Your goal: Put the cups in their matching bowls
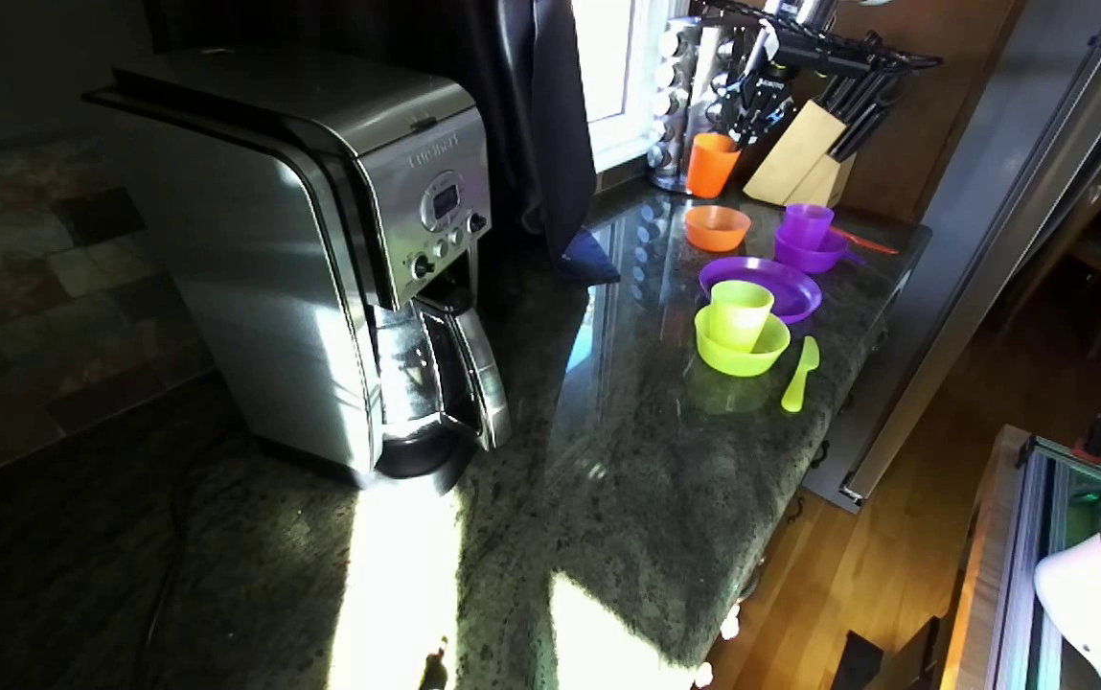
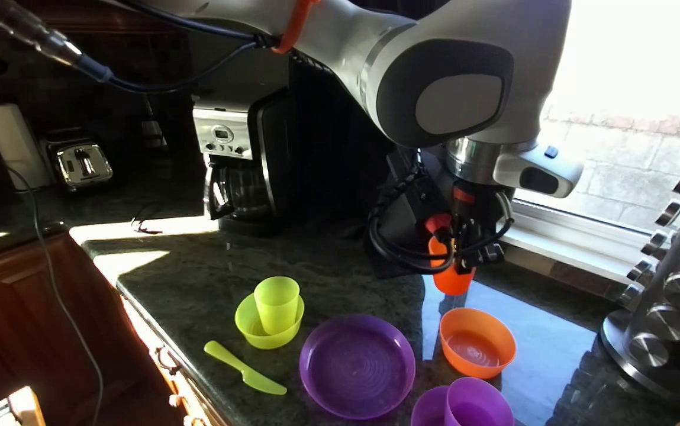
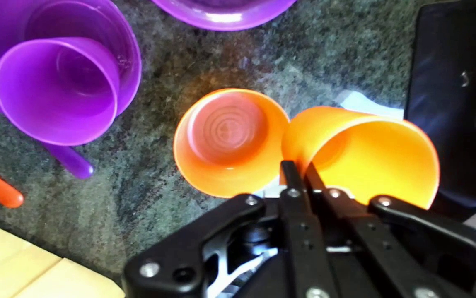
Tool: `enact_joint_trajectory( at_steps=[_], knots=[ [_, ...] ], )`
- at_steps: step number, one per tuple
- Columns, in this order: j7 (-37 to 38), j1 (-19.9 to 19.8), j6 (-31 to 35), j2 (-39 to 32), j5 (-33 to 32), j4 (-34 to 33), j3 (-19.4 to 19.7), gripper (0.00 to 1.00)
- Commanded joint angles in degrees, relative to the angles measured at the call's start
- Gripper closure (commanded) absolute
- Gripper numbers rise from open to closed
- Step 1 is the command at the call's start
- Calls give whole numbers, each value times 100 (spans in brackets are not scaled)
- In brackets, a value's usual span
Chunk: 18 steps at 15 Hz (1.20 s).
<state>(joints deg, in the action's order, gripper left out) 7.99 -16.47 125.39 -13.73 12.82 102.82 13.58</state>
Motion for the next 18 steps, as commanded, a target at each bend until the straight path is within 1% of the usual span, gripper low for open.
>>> enact_joint_trajectory(
  at_steps=[1,8,18],
  knots=[
    [270,-101,-121,-348,185,-295,53,99],
    [511,-285,-119,-951,414,-762,40,99],
    [873,-368,-237,-1564,283,-1246,54,99]
  ],
)
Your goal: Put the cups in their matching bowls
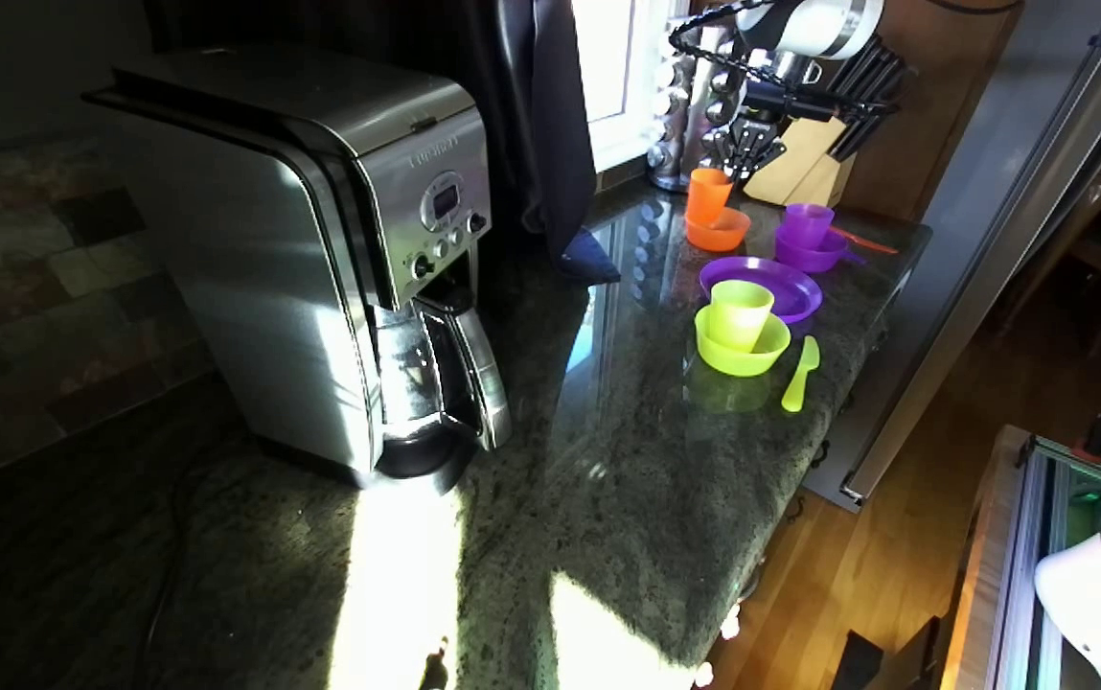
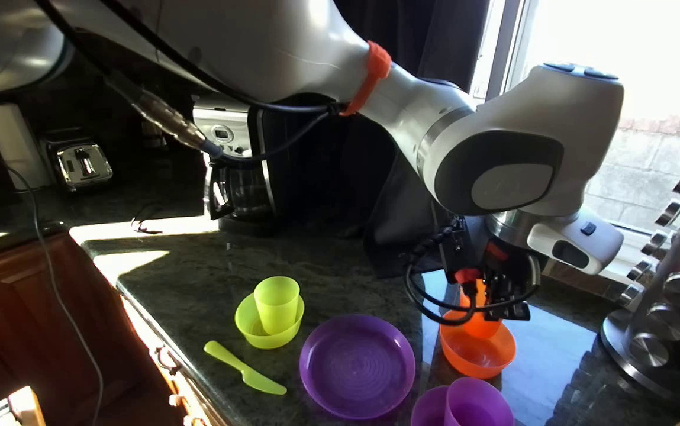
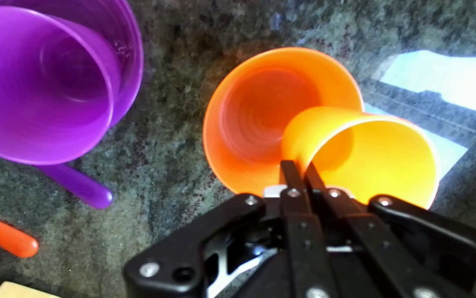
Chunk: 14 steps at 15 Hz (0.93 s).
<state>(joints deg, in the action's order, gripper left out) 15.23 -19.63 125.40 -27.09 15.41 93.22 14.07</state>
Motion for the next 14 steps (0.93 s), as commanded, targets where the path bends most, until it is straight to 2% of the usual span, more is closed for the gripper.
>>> enact_joint_trajectory(
  at_steps=[1,9,10,14],
  knots=[
    [175,-50,-272,-265,-4,-310,14,99],
    [315,-42,-560,-461,-108,-468,62,99],
    [352,-29,-558,-469,-141,-486,86,75],
    [385,-35,-508,-418,-116,-500,101,48]
  ],
)
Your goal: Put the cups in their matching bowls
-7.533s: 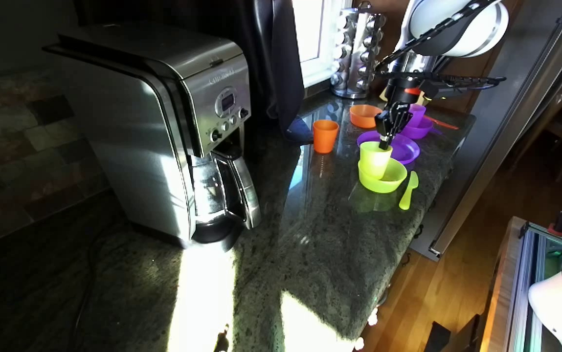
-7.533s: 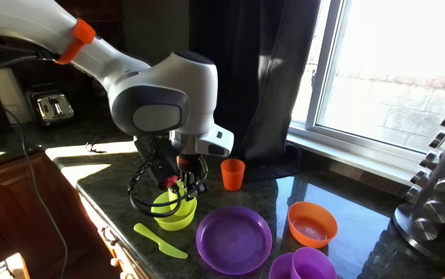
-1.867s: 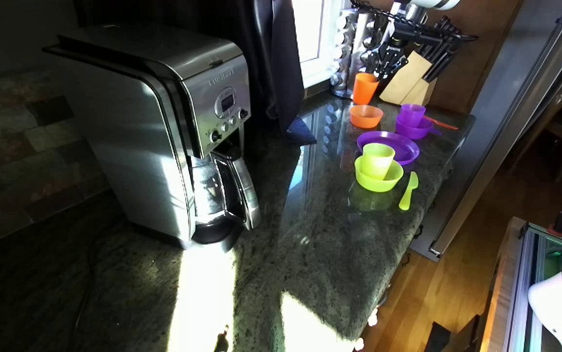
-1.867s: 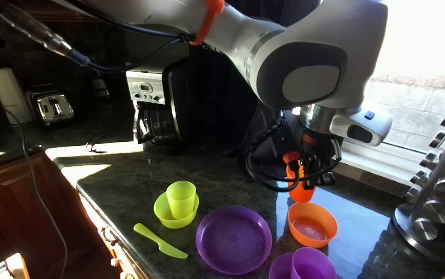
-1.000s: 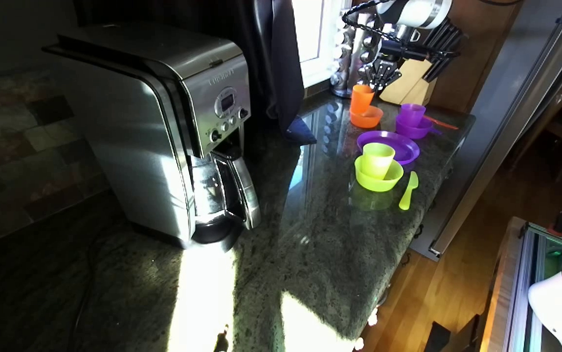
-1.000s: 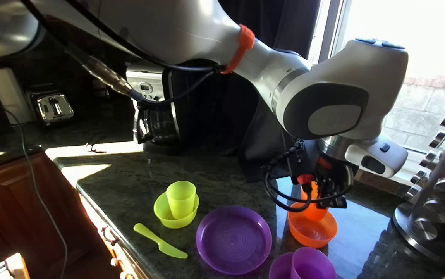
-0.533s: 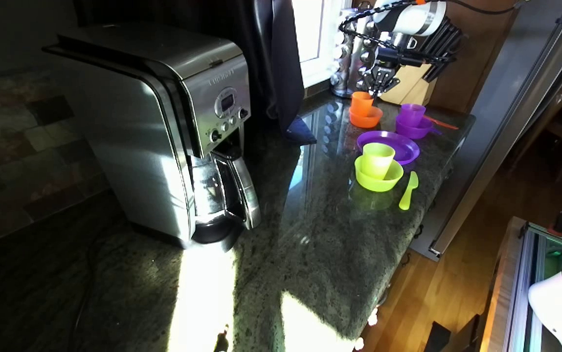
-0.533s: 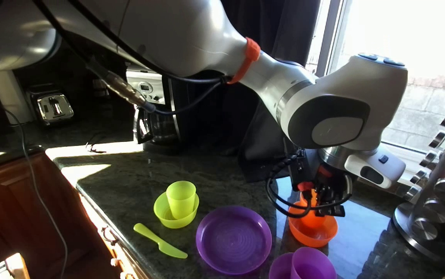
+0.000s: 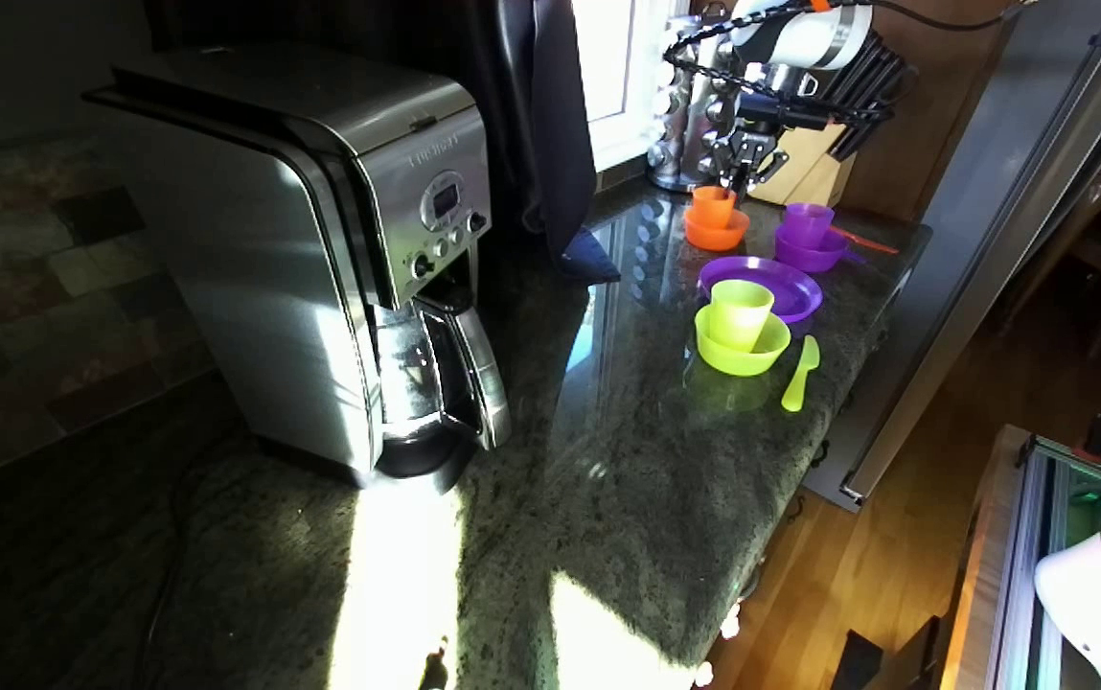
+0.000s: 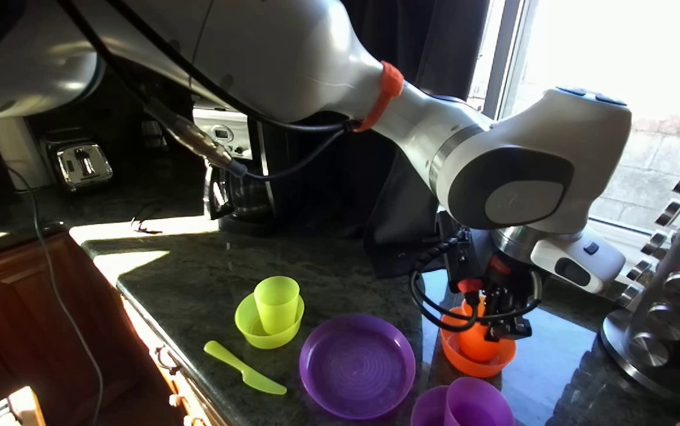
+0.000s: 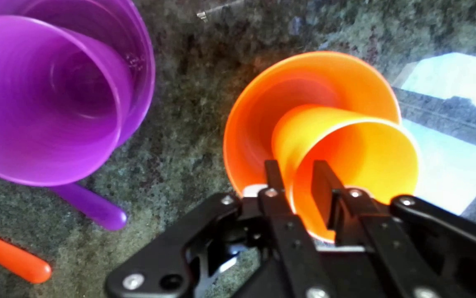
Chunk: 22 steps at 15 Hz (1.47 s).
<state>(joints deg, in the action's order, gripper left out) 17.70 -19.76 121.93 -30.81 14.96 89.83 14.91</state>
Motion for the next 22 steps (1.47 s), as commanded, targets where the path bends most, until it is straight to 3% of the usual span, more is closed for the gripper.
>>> enact_joint_trajectory(
  at_steps=[1,5,7,13,22],
  knots=[
    [129,-20,-148,-21,-63,-152,14,42],
    [119,5,-143,151,-55,-80,6,11],
    [74,18,-162,301,-74,0,8,1],
    [-500,77,-440,991,-387,346,5,0],
    [-1971,53,-1584,2242,-877,968,19,0]
  ],
)
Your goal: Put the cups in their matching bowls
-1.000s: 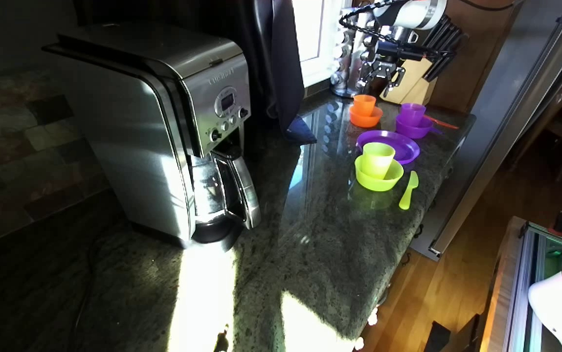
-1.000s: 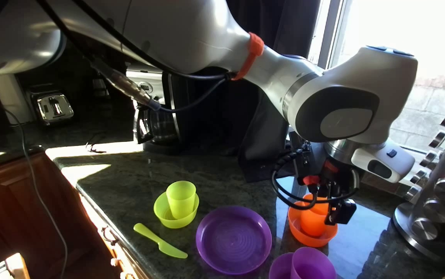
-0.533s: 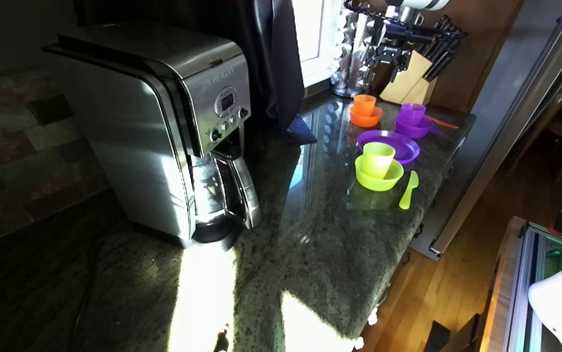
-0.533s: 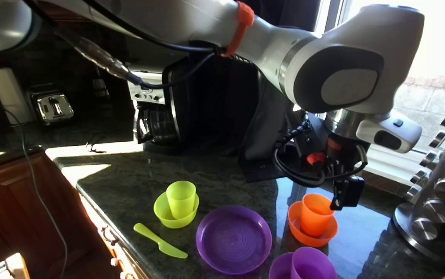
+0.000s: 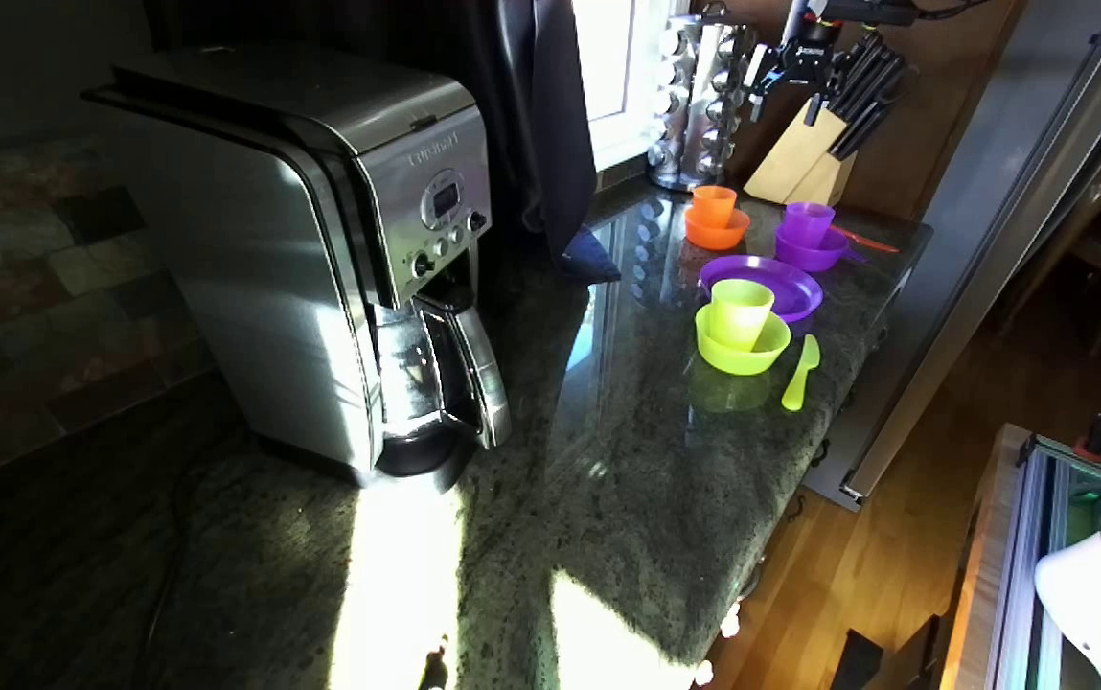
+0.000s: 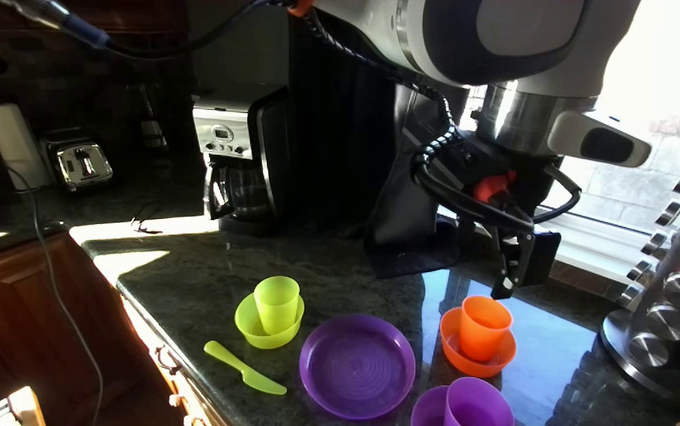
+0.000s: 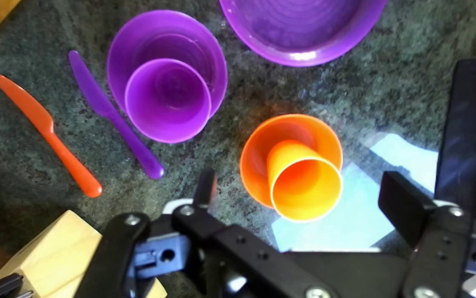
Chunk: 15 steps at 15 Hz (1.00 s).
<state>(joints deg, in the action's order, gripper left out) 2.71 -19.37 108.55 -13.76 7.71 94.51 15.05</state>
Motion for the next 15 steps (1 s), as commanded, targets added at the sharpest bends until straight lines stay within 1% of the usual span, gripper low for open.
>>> enact_joint_trajectory(
  at_steps=[1,4,7,15],
  knots=[
    [-598,36,-341,689,-205,606,6,0],
    [-900,85,-520,1052,-316,887,11,0],
    [-1065,147,-535,1409,-511,1221,13,0],
    [-1444,363,-391,2250,-965,2068,-42,0]
  ],
)
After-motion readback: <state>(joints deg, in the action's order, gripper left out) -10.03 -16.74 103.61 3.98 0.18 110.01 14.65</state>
